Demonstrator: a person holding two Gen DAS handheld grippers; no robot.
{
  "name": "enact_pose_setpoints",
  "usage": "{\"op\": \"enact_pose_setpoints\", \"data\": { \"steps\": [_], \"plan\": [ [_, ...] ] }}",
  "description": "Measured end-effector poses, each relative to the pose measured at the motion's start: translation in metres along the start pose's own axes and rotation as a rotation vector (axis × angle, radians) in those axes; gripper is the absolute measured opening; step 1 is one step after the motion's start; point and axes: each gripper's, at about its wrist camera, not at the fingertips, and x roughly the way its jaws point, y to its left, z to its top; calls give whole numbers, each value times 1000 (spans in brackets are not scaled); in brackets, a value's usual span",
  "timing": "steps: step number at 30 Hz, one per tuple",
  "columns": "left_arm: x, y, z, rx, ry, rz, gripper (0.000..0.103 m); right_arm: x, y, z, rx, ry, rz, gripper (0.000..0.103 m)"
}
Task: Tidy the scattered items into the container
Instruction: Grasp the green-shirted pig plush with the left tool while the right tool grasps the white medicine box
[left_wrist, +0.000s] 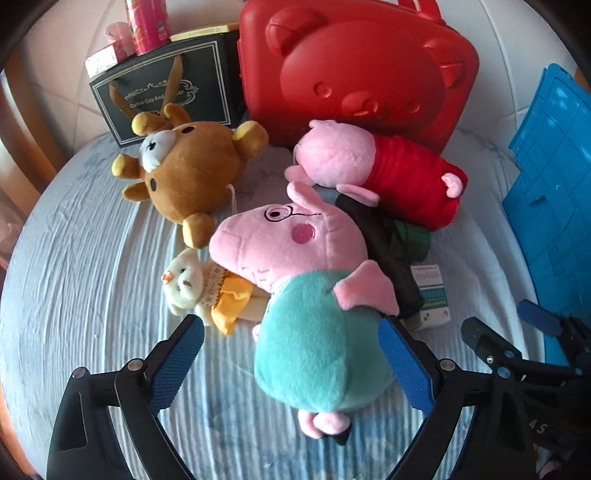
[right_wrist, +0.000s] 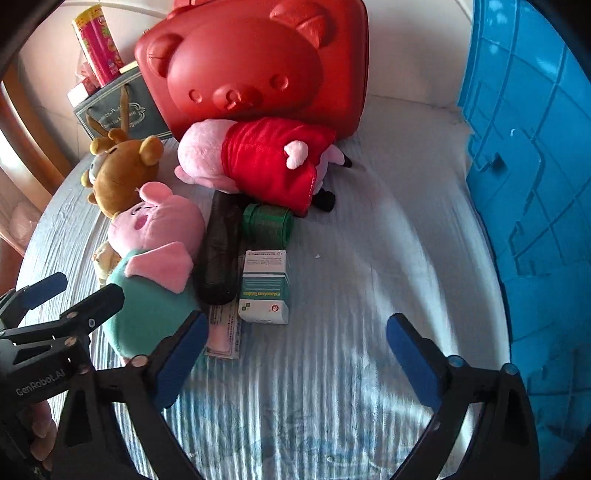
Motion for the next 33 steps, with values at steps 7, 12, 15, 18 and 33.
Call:
{"op": "enact_pose_setpoints", "data": {
  "steps": [7, 12, 15, 18, 33],
  "plan": [
    [38, 6, 3, -40, 89, -64, 98, 44, 0, 6, -12, 78, 23, 74],
    [44, 13, 4, -71, 102, -100, 100, 55, -2, 11, -20, 83, 80, 76],
    [41, 10, 2, -56, 93, -94, 100, 61, 2, 11, -48, 106, 75, 76],
    [40, 3, -2, -30, 72, -101, 88, 66, 4, 7, -54, 109, 60, 66],
    [-8, 10, -57, 51, 50, -84, 72, 29, -26, -53, -5, 175, 34, 39]
  ]
}}
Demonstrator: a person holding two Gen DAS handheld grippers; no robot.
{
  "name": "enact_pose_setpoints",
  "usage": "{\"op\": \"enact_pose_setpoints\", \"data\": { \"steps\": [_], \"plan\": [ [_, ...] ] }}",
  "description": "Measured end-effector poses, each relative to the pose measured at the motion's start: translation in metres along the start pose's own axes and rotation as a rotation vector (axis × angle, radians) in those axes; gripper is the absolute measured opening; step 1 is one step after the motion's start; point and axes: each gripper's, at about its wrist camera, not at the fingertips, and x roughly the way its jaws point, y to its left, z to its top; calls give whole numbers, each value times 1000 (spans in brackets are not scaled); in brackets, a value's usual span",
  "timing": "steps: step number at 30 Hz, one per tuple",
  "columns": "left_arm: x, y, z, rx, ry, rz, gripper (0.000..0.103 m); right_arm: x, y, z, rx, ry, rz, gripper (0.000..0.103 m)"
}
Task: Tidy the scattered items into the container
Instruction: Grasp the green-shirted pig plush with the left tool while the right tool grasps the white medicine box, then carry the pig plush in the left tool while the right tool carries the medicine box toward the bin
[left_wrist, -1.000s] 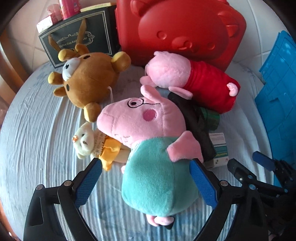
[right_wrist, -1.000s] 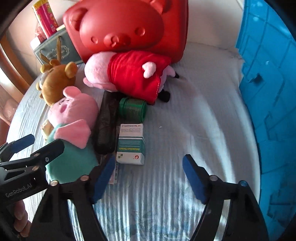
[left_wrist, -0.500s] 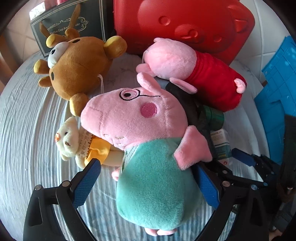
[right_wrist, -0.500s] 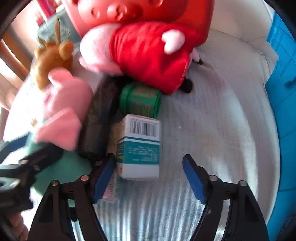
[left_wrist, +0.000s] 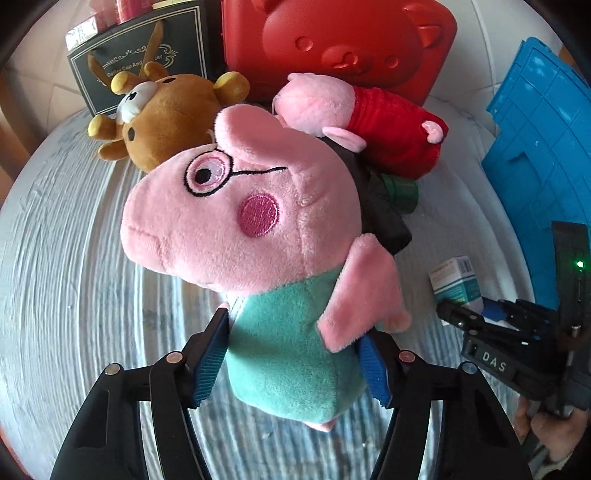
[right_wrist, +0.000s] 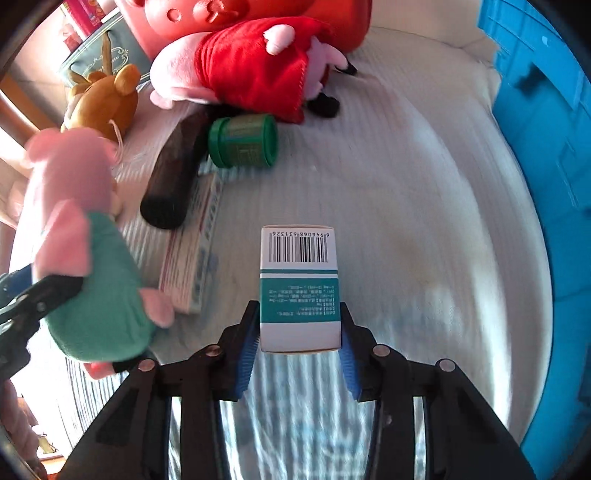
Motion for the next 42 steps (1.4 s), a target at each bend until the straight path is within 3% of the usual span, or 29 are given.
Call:
{"op": "enact_pose_setpoints", "data": {
  "steps": [3, 7, 8, 10, 12, 14, 15, 16, 19, 27, 32, 35, 38, 42],
  "plan": [
    [3, -3, 1, 20, -32, 70, 82, -1, -2, -6, 7, 1, 0, 39],
    [16, -8, 8, 5, -23, 53, 82, -6, -3, -6, 16, -17, 12, 40],
    [17, -8, 10, 2, -28, 55, 83, -7, -3, -5, 17, -24, 12, 42],
    [25, -12, 15, 2, -25, 61, 87, -10, -4, -3, 20, -35, 8, 60],
    [38, -15, 19, -3, -2, 61, 92, -9, -5, -2, 17, -34, -2, 62],
    [47, -12, 19, -33, 22, 26, 86, -5, -4, -2, 14, -21, -10, 59],
    [46, -11, 18, -41, 17, 13, 79, -3, -4, -4, 14, -12, -10, 39],
    [42, -12, 17, -37, 7, 15, 74, -3, -3, -5, 13, -11, -13, 37],
    [31, -16, 9, -2, -8, 43, 71, -8, -1, -8, 9, -12, -12, 36],
    [-39, -18, -26, 33, -109, 72, 71, -64, 18, -21, -22, -115, 9, 36],
    [-97, -29, -39, 57, -231, 95, 71, -113, 23, -57, -52, -231, 24, 36],
    [-133, -29, -49, 71, -311, 78, 71, -137, 55, -64, -60, -308, 20, 36],
    [-165, -31, -60, 98, -385, 61, 72, -163, 66, -58, -62, -392, -1, 37],
    [-200, -40, -73, 129, -461, 19, 72, -221, 72, -80, -52, -492, -40, 36]
  ]
}}
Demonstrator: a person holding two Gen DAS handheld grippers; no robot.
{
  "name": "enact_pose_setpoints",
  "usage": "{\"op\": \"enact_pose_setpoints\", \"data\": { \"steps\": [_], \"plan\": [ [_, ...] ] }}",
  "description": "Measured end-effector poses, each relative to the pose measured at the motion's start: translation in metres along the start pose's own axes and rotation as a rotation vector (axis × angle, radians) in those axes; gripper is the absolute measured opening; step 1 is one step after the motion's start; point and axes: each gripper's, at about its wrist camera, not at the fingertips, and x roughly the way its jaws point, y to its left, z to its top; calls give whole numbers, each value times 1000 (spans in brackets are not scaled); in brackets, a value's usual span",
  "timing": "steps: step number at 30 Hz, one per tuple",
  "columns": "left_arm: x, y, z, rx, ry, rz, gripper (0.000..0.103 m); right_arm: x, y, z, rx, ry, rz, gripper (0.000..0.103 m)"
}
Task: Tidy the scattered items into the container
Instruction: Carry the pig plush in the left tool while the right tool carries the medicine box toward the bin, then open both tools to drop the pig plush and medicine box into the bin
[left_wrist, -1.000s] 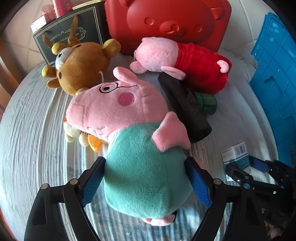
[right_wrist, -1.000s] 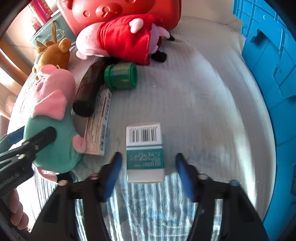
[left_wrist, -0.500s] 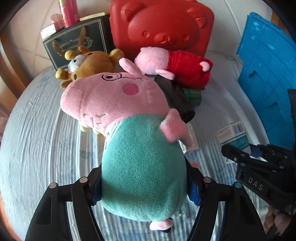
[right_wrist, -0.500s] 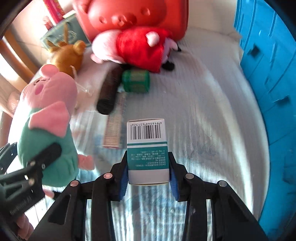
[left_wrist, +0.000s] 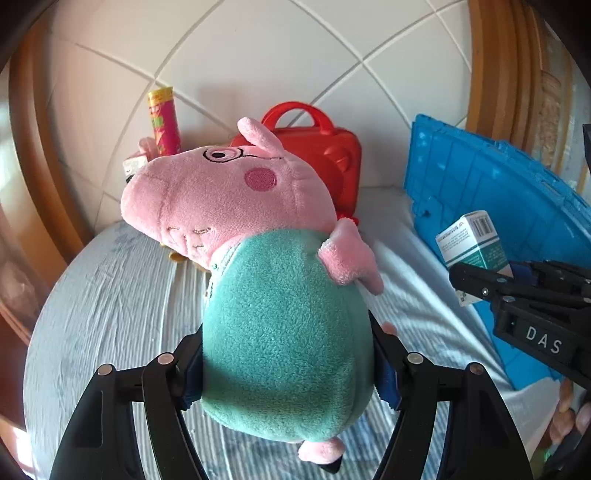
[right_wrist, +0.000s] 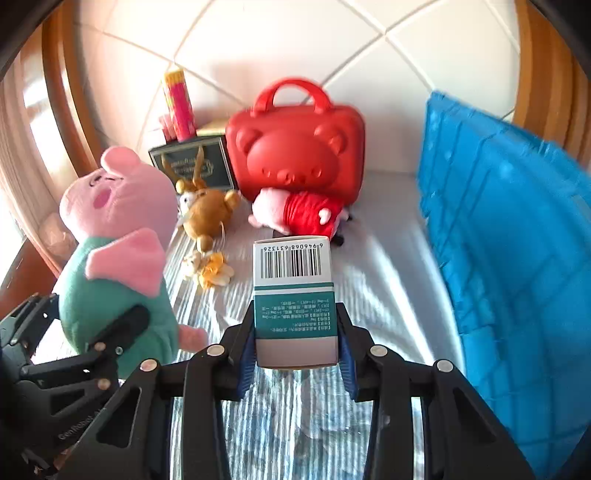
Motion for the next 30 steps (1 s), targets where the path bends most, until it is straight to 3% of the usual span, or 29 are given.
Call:
{"op": "enact_pose_setpoints", "data": {
  "steps": [4, 9, 16, 22, 24, 30],
  "plan": [
    [-34, -20, 9, 20, -70, -37, 72, -46, -5, 3, 4, -89, -37, 36],
    [-75, -67, 24, 57, -161, -67, 72, -100, -41, 6, 26, -191, -75, 37],
    [-109, -180, 58, 94, -280, -113, 72, -175, -144, -1, 62, -293, -146, 37],
    [-118, -297, 86, 146, -351, -151, 74, -202, -250, -11, 110, -338, -189, 37],
    [-119, -330, 90, 161, -339, -165, 75, -205, -280, -16, 125, -337, -198, 37],
    [-94, -401, 91, 227, -198, -179, 75, -209, -348, -23, 181, -330, -208, 37]
  ]
}}
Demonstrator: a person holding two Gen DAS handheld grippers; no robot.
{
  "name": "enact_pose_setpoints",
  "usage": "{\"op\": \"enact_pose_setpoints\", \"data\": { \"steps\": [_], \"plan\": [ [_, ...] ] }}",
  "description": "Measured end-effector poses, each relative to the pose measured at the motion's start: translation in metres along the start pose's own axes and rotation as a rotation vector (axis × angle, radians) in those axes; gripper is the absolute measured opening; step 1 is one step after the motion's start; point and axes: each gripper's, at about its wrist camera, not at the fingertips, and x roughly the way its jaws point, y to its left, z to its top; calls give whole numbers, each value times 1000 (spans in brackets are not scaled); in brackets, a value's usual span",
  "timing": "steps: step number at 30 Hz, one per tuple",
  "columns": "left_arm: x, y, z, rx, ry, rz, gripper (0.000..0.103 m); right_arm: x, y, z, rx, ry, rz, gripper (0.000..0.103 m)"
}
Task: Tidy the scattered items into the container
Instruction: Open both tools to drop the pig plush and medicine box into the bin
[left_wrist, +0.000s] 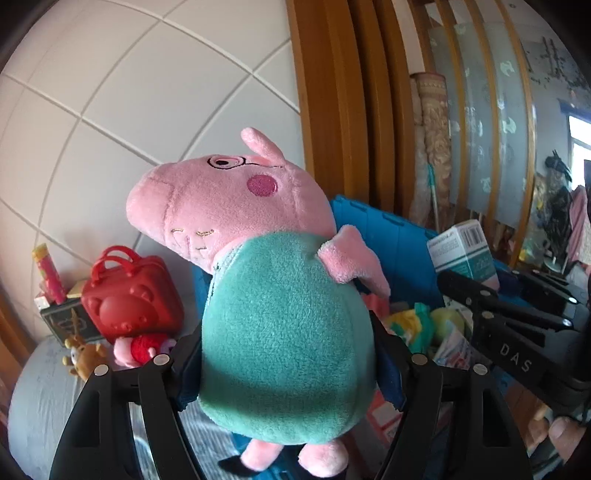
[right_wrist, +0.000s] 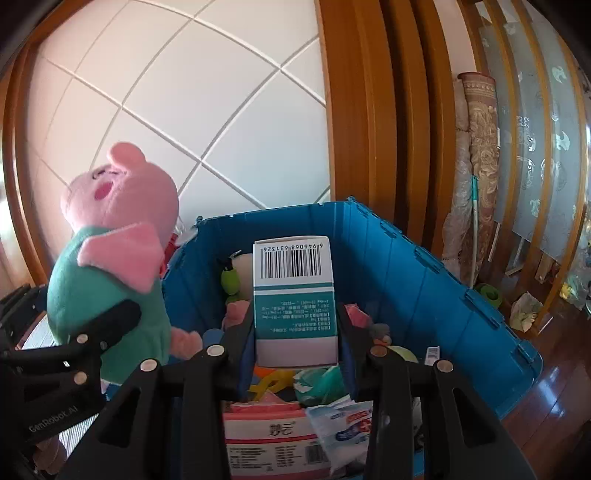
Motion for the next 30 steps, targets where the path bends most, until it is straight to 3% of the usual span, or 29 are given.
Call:
{"op": "enact_pose_setpoints", "data": {
  "steps": [6, 10, 24, 26, 27, 28, 30],
  "plan": [
    [24, -26, -4, 24, 57, 15, 79, 13, -26, -9, 16, 37, 6, 37],
    [16, -23, -5, 24, 26, 56, 82, 23, -33, -14, 20, 56, 16, 37],
    [5, 3, -21, -50, 48, 92, 86, 32, -18, -13, -23, 74, 73, 38],
    [3, 7, -23, -56, 48, 100, 86, 31, -15, -13, -25, 75, 69, 52],
    [1, 8, -25, -59, 48, 102, 86, 30, -14, -13, -25, 74, 65, 69],
    [0, 10, -26, -63, 48, 104, 87, 29, -12, -14, -28, 71, 61, 78],
    [-2, 14, -28, -69, 49, 107, 87, 27, -8, -14, -35, 70, 63, 78]
  ]
}}
